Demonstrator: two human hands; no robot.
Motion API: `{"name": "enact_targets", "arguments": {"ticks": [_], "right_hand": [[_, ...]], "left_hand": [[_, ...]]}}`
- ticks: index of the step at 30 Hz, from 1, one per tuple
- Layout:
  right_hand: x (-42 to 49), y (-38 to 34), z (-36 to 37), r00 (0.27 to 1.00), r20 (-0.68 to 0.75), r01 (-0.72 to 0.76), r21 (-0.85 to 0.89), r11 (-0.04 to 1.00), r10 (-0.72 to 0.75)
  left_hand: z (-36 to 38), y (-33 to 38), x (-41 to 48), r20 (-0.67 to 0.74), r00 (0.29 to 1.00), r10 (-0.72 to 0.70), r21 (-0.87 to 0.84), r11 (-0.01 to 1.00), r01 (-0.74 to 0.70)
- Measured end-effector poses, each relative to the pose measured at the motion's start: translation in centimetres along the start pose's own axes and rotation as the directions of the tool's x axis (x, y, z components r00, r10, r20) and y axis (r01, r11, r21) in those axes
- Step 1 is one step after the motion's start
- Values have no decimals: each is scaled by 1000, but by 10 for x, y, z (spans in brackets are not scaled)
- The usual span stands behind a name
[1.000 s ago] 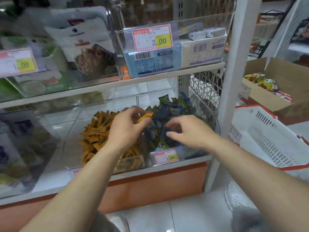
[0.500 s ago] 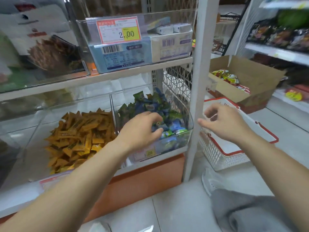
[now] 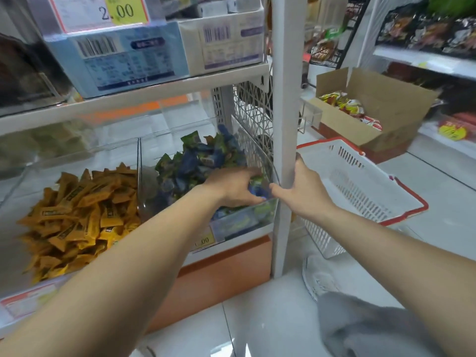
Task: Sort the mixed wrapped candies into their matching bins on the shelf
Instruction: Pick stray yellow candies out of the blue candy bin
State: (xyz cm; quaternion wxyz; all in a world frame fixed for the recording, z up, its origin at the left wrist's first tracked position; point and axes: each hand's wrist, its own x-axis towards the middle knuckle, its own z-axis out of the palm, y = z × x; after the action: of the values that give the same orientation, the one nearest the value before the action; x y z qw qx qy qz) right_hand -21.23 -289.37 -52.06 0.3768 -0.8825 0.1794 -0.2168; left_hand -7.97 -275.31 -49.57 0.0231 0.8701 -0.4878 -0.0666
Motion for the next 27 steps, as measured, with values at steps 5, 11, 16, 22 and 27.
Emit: {"name": "enact_targets", "arguments": {"ticks": [5, 11, 16, 22, 27], "right_hand": [[3, 6, 0, 999, 47, -5, -10, 1000, 6], [1, 3, 0, 997, 62, -35, -9, 999, 36], [-2, -3, -2, 995, 79, -63, -40, 997, 66], [-5, -9, -4, 995, 75, -67, -44, 997, 70], [-6, -10, -5, 994, 82, -73, -43, 996, 76]], "left_hand": [[-15, -32, -21, 169, 986, 3, 52, 999, -12], [-45, -65, -64, 183, 977, -108, 70, 993, 96], [-72, -50, -71, 312, 921, -234, 303, 943, 137], [-44, 3, -33, 25, 998, 64, -1, 998, -64], [-7, 1, -1, 144, 989, 18, 28, 999, -22]]}}
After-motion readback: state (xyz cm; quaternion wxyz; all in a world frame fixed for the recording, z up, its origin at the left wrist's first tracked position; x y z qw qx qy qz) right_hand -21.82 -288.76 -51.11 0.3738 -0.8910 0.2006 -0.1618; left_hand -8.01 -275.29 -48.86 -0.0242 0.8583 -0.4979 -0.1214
